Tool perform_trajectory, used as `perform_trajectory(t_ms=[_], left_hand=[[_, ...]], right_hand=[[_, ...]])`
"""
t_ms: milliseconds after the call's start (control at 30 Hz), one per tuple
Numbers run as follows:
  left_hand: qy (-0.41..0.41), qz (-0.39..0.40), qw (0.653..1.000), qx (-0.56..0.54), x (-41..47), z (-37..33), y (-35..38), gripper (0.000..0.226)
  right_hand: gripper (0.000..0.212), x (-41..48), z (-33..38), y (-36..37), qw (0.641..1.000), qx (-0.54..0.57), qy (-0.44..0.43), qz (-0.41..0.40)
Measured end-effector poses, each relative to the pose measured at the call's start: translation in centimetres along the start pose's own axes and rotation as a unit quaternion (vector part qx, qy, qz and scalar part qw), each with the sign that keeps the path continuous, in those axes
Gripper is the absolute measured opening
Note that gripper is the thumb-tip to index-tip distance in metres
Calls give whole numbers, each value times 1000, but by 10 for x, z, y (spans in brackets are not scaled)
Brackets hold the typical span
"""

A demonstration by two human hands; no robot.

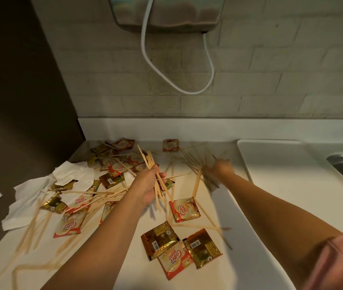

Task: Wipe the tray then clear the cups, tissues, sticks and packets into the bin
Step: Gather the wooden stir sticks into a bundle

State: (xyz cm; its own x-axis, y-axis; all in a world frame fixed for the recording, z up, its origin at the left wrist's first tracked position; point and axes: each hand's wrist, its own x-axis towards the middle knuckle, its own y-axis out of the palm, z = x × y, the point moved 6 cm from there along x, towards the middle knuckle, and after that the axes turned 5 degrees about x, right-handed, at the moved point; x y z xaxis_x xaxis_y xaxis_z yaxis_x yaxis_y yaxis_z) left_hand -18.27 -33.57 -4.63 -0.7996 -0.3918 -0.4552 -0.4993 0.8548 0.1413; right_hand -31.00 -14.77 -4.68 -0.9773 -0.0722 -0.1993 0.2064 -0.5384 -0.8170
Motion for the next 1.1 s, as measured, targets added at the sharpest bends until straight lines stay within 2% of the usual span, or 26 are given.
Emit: perform_trajectory(t_ms=[167,267,533,567,667,800,933,1100], left_hand=[[-3,-3,1000,1,4,0,-2,23],[-5,-3,1000,3,4,1,-2,22],[-5,3,1000,15,-1,2,5,26],[-6,6,1000,13,-3,2,6,26],[-5,9,1000,12,-5,3,7,26],[-3,13,1000,19,-9,4,7,28],[-2,19,999,27,-14,5,8,27],[-11,28,999,18,-18,7,6,23]], right_hand=[[25,7,8,7,999,-31,-11,1],[26,9,10,7,999,-35,-29,-10],[11,5,10,22,996,-77,-26,39],[12,3,10,22,995,-88,-22,33],[33,-3,9,24,996,-92,-7,4],[40,-14,12,27,989,-125,-74,-18],[36,-19,10,30,989,-115,-91,2],[19,-31,16,27,991,-38,-115,57]])
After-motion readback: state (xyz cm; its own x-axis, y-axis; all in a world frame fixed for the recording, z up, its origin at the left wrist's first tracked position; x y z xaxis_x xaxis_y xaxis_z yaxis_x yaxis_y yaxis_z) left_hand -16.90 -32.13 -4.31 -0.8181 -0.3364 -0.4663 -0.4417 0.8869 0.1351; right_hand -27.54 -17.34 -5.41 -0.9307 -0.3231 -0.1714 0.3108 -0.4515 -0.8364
